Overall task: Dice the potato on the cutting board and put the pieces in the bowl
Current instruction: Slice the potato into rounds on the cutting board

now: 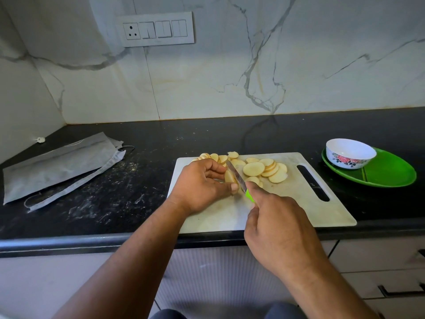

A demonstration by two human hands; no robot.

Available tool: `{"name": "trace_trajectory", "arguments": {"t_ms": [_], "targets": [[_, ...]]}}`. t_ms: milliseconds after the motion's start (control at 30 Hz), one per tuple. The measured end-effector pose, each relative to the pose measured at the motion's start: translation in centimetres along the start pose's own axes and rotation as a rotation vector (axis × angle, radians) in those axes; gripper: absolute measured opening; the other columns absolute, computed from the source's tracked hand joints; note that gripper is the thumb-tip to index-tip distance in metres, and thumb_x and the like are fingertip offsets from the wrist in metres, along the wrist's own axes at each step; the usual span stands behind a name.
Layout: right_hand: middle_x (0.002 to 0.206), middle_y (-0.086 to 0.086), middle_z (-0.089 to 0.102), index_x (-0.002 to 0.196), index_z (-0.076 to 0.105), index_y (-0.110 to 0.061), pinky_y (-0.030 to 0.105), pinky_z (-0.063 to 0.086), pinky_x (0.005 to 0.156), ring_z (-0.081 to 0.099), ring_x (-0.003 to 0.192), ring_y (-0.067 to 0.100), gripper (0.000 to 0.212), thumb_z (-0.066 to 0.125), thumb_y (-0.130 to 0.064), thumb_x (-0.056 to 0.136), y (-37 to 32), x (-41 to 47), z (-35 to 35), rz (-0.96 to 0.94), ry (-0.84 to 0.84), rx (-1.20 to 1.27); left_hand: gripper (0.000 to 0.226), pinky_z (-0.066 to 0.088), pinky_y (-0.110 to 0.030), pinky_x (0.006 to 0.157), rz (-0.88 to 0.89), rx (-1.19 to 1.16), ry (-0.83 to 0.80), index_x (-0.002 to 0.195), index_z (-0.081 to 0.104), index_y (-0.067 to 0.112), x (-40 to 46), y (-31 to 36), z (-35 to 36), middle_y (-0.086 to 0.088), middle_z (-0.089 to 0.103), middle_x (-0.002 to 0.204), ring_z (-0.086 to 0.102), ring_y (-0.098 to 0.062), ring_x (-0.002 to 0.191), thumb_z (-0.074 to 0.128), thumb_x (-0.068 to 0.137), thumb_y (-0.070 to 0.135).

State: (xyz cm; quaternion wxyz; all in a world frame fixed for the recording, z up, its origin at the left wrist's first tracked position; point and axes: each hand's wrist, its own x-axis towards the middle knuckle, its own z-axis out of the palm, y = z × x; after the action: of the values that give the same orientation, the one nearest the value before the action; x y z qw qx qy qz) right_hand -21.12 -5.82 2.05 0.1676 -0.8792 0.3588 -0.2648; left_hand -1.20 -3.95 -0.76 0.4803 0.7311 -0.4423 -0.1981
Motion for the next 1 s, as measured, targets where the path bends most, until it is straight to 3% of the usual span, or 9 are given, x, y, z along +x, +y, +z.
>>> {"name": "trace_trajectory", "arguments": {"t_ms": [167,400,533,700,867,1000], "targets": [[0.072,-0.014,0.044,0.154,0.024,-0.033,0.012,0.029,0.046,0.047,0.064,0.003,0.059,0.045,-0.031,0.100,0.1,-0.1,0.0,0.001,-0.021,-0.020,0.042,0.061,-0.030,0.086,0.000,0.038,0.014,0.104,0.072,0.022,-0.2,0.4,0.0,0.003,0.078,0.092,0.075,-0.015,0.080,0.096,0.071,0.031],[0.076,-0.010,0.047,0.154,0.023,-0.031,0.013,0.030,0.050,0.050,0.069,0.006,0.065,0.052,-0.029,0.096,-0.3,0.8,0.7,-0.024,-0.052,-0.094,0.036,0.062,-0.031,0.086,-0.025,-0.017,0.007,0.101,0.073,0.014,0.4,0.2,-0.1,-0.010,0.078,0.093,0.075,-0.027,0.089,0.094,0.073,0.024],[0.083,-0.007,0.053,0.153,0.026,-0.030,0.016,0.033,0.054,0.051,0.073,0.008,0.062,0.051,-0.027,0.096,-0.3,1.4,1.2,-0.012,-0.029,-0.094,0.035,0.062,-0.031,0.086,-0.029,-0.024,0.012,0.099,0.074,0.012,1.1,-0.1,-0.3,-0.008,0.077,0.096,0.074,-0.026,0.092,0.094,0.074,0.025],[0.082,-0.006,0.051,0.154,0.018,-0.028,0.018,0.036,0.053,0.050,0.070,0.007,0.068,0.052,-0.027,0.095,-0.7,1.4,2.2,0.017,-0.049,-0.125,0.035,0.062,-0.028,0.085,-0.042,-0.062,0.010,0.098,0.075,0.011,1.7,-0.2,-0.4,-0.007,0.076,0.099,0.073,-0.022,0.091,0.095,0.072,0.024],[0.083,-0.007,0.053,0.155,0.015,-0.028,0.017,0.039,0.054,0.053,0.071,0.006,0.069,0.052,-0.025,0.096,-0.4,0.7,2.2,0.035,-0.072,-0.096,0.041,0.062,-0.039,0.091,-0.046,-0.073,0.010,0.101,0.074,0.013,1.8,-0.3,0.0,-0.010,0.076,0.100,0.073,-0.029,0.098,0.098,0.069,0.022],[0.081,-0.006,0.054,0.155,0.013,-0.028,0.019,0.043,0.057,0.053,0.070,0.007,0.072,0.053,-0.025,0.094,-0.4,-0.2,2.2,0.036,-0.077,-0.118,0.040,0.062,-0.030,0.086,-0.015,-0.083,-0.003,0.102,0.073,0.014,1.4,-0.1,0.3,-0.009,0.075,0.098,0.071,-0.018,0.085,0.097,0.070,0.016]]}}
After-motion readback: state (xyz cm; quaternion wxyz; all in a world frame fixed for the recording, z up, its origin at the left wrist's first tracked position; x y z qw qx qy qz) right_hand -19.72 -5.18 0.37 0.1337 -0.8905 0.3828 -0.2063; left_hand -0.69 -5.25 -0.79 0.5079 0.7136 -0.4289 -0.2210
